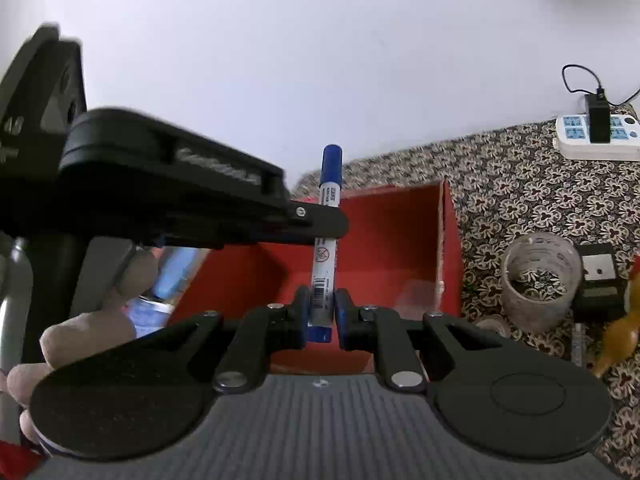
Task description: Organize rigid objects
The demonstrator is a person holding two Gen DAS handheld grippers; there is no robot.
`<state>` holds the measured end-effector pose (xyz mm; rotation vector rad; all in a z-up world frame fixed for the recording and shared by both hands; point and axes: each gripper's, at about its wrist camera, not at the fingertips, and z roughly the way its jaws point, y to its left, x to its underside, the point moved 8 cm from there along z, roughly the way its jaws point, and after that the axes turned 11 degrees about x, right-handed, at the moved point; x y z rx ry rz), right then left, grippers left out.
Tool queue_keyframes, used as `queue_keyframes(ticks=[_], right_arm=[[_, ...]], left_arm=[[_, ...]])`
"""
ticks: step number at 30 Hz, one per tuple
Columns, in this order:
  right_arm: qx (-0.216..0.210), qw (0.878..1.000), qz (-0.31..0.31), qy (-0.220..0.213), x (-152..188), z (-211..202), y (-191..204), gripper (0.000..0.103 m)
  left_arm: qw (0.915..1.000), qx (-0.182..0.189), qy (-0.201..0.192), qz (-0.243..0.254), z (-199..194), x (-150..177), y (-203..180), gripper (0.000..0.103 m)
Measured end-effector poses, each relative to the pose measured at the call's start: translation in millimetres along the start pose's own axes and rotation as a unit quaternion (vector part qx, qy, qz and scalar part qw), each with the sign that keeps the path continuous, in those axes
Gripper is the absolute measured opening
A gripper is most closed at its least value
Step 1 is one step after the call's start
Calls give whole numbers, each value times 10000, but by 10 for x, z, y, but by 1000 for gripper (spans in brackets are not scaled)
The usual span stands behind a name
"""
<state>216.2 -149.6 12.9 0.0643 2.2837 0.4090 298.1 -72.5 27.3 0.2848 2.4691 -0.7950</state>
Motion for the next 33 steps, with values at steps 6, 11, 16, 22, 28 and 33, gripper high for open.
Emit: queue_keyframes(ticks=[6, 11, 16, 22, 28, 33], right_arm=[[417, 9980, -23, 475, 196, 505, 49, 0], [689, 9950, -172, 700, 328, 673, 90, 2], [857, 9948, -247, 500, 351, 582, 72, 8], [804, 9967, -6, 137, 337, 357, 21, 12], [870, 9962, 20, 38, 371, 253, 37, 12], [964, 9953, 6, -21, 406, 158, 5, 12]], left_arm=[[9990, -79, 400, -203, 376, 79, 444, 7], [9971, -64, 719, -234, 547, 216, 612, 8], [9976, -138, 665, -101, 486, 282, 641, 24], [9972, -599, 1, 441, 152, 188, 465, 73], [9919, -961, -207, 802, -56, 226, 276, 74], [9862, -1303, -382, 944, -193, 274, 196, 74]])
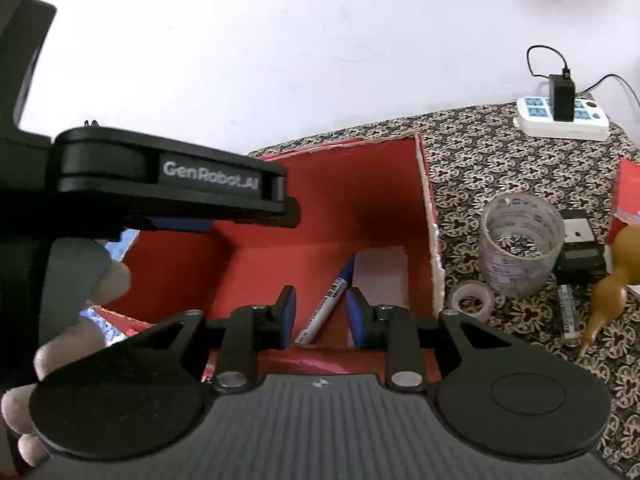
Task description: Organize rigid objects
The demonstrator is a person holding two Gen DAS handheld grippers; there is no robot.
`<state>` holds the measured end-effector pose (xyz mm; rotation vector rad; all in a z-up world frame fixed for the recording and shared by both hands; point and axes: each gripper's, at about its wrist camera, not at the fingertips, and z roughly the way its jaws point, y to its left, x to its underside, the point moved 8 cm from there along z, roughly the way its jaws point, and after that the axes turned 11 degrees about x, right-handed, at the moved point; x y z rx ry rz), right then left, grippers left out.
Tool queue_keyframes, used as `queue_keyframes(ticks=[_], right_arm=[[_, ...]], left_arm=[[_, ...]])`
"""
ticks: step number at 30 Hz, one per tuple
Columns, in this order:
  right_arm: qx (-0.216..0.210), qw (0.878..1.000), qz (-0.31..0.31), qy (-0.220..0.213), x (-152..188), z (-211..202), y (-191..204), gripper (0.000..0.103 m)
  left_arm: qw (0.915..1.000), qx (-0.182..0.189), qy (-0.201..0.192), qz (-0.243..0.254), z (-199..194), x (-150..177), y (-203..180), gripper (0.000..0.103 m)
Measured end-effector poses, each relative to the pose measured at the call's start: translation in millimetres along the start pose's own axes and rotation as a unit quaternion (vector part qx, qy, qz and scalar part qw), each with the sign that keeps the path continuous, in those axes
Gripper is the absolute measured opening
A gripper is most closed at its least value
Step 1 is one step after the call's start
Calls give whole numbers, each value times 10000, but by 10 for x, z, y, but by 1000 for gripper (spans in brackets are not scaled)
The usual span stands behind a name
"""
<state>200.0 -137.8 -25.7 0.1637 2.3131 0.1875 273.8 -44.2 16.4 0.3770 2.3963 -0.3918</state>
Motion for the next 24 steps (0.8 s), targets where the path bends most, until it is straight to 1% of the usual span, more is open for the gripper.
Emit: queue_keyframes(ticks=[9, 13, 15, 18, 20, 24], right_arm=[[-40, 9999, 74, -112, 9, -183, -14, 12], [-64, 9999, 35, -141, 25, -247, 7, 12], [-91, 9998, 17, -159, 43, -287, 15, 13], [-170, 9997, -35, -199, 70, -356, 34, 13], [-253, 9995, -93, -191, 96, -399, 55, 14], [-351, 9990, -201, -207, 162, -501, 71, 15]], left_arm=[[9991, -394, -176, 18, -232, 92, -36, 77], [9981, -572, -232, 19, -358, 167, -46, 86], [9977, -616, -266, -3, -428, 206, -53, 87], [9971, -707, -288, -73, -525, 270, -52, 89], [9965, -765, -306, -147, -593, 326, -54, 93], [9957, -816, -276, -332, -711, 480, -66, 93]])
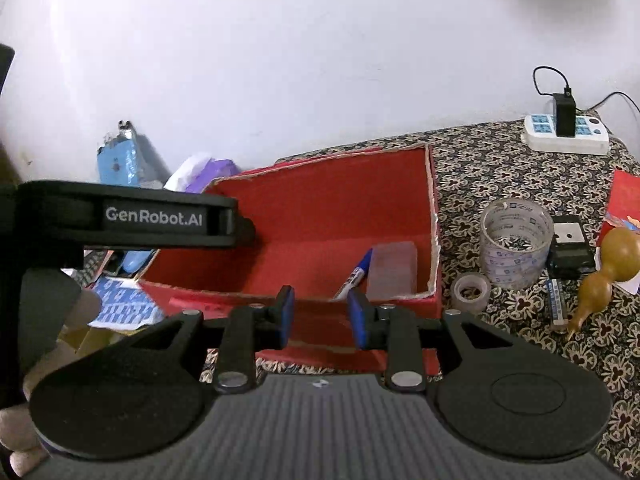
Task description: Organize rigid objects
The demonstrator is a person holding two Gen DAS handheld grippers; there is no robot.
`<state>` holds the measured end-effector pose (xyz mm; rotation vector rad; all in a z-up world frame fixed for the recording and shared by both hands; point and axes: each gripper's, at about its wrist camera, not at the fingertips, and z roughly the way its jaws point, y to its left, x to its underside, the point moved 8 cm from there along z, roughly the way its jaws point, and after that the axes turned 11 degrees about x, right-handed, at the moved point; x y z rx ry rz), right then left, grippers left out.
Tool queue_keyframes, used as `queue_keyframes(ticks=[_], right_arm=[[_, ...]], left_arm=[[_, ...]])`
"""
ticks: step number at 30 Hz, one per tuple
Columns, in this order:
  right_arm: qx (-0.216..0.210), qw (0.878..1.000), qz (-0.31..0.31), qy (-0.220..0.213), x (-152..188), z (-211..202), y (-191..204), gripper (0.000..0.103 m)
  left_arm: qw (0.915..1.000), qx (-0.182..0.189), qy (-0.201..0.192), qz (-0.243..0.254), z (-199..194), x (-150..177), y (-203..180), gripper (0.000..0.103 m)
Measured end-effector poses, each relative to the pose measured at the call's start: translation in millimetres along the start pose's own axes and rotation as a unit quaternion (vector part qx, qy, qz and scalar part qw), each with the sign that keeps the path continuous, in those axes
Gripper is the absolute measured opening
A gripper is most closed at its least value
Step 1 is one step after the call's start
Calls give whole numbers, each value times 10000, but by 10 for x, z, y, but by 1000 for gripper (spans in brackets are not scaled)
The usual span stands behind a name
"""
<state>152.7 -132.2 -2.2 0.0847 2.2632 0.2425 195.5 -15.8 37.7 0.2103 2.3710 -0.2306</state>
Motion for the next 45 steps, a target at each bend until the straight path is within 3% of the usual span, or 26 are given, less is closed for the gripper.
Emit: queue_keyframes(ticks=[15, 27, 36, 45], right_arm=[[-132, 9976, -569, 368, 453, -347, -123, 17], [-423, 9957, -381, 728, 842, -475, -411, 21], [-218, 9958, -271, 848, 972, -417, -461, 24], [107, 9952, -157, 961, 944, -312, -443, 28]], left_arm=[[9979, -505, 305, -275, -231, 667, -202, 99], [9915, -1003, 667, -483, -294, 1185, -284, 100], [9902, -947, 911, -482, -229, 1318, -176, 100], [9933, -606, 925, -323, -119, 1271, -47, 101]])
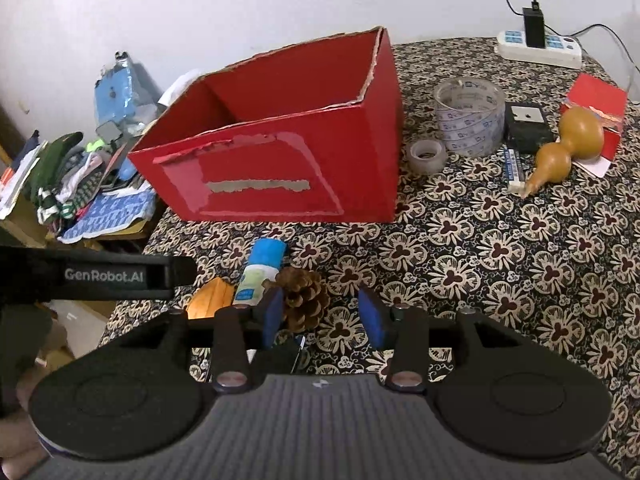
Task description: Organize rigid objects
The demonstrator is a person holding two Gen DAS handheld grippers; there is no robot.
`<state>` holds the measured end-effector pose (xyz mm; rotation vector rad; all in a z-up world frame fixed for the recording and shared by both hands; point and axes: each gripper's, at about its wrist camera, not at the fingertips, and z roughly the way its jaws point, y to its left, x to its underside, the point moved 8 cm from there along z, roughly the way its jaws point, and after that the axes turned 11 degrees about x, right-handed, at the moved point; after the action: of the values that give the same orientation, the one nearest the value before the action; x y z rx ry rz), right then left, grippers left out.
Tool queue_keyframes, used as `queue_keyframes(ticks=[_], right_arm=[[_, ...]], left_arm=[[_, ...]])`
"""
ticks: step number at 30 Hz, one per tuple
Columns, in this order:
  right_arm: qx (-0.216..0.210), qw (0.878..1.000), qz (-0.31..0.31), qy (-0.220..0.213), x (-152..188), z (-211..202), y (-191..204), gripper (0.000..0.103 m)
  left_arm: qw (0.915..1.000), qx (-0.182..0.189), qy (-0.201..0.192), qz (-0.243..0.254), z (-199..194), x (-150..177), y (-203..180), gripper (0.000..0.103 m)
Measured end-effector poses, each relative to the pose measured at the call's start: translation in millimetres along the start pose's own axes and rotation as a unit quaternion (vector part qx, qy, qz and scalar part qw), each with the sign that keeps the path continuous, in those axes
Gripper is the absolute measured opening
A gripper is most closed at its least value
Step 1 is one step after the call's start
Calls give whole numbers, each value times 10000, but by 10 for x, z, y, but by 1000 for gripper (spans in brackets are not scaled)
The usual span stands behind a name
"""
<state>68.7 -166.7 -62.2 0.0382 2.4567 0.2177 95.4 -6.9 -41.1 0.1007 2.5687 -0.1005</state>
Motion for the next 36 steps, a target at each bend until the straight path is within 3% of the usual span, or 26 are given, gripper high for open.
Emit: queue_keyframes(ticks=[9, 16, 21, 24, 30, 33, 36], right_arm=[[170, 9998, -80, 100, 61, 42, 154, 28], [443, 9989, 159, 81, 125, 9, 115, 27], [413, 9977, 484, 241, 265, 46, 75, 27], [301, 9982, 473, 235, 293, 20, 85, 27], [53, 9971, 582, 487, 364, 103, 22, 27], [-154, 9959, 539, 710, 407, 149, 9, 27], [-424, 9932, 459, 981, 465, 205, 32, 28]], left_arm=[[9990, 313, 243, 201, 83, 118, 97, 100], [9976, 451, 312, 416, 53, 366, 238, 100], [9948, 803, 462, 418, 63, 533, 281, 99], [9900, 1266, 441, 439, 37, 657, 258, 98], [9711, 2296, 616, 207, 43, 943, 214, 93], [9649, 2523, 714, 180, 50, 1035, 142, 88], [9585, 2746, 761, 116, 72, 1078, 71, 77]])
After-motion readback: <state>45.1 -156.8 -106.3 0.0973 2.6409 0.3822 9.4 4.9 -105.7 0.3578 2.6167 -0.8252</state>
